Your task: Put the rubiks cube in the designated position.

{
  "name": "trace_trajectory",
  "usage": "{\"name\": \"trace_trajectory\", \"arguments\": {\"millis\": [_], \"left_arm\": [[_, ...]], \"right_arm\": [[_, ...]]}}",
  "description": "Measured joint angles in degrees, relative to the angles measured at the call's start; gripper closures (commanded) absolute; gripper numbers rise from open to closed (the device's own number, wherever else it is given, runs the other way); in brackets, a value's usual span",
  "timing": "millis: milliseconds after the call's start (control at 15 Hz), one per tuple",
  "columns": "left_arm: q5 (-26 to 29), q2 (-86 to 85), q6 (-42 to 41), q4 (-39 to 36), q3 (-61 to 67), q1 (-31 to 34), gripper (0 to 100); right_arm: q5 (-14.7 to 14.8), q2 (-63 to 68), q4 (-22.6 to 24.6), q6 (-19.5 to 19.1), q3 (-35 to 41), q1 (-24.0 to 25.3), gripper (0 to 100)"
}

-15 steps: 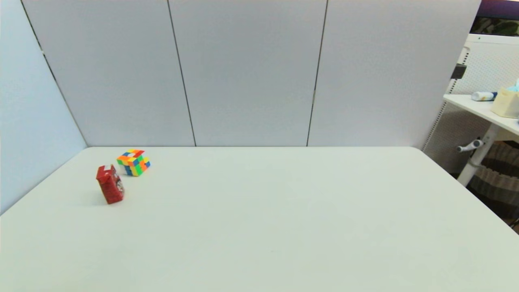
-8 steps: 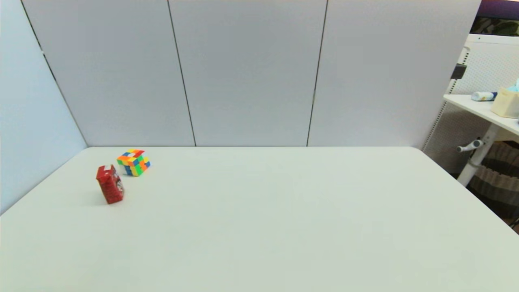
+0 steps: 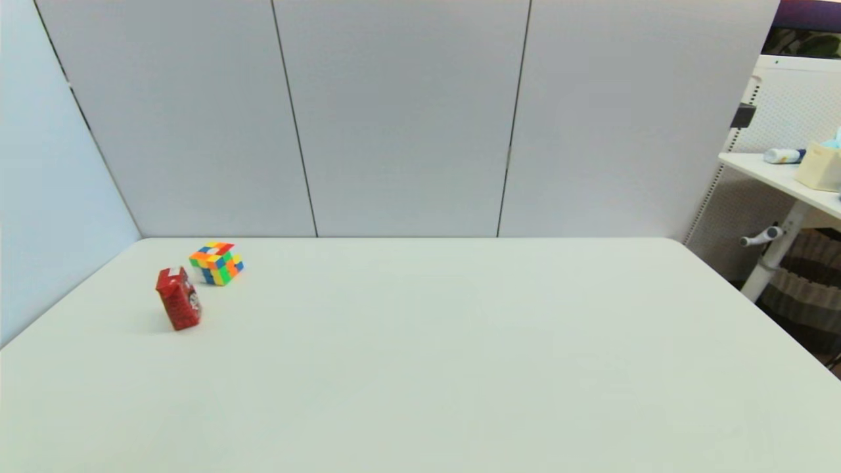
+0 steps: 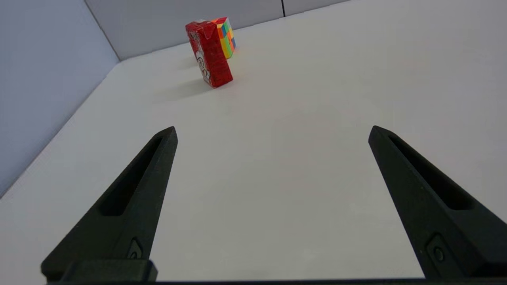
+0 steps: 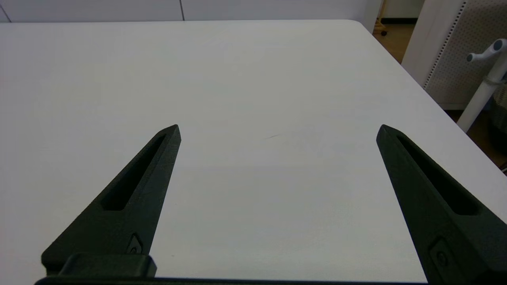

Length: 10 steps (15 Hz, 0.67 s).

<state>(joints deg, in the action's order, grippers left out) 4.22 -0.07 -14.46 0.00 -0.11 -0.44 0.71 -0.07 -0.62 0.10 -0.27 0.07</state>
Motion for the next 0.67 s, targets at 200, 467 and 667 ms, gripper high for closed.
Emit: {"name": "trace_trajectory", "arguments": {"millis": [200,467,667], "left_arm": [[0.0,0.0,0.0,0.0,0.0,0.0,0],[0.0,0.0,0.0,0.0,0.0,0.0,0],[-0.1,0.0,1.3,-0.2,0.0,0.0,0]], "right_arm": [[0.0,0.0,0.0,0.0,0.0,0.0,0],[0.0,0.0,0.0,0.0,0.0,0.0,0],[0.0,0.0,0.0,0.0,0.0,0.0,0]]}}
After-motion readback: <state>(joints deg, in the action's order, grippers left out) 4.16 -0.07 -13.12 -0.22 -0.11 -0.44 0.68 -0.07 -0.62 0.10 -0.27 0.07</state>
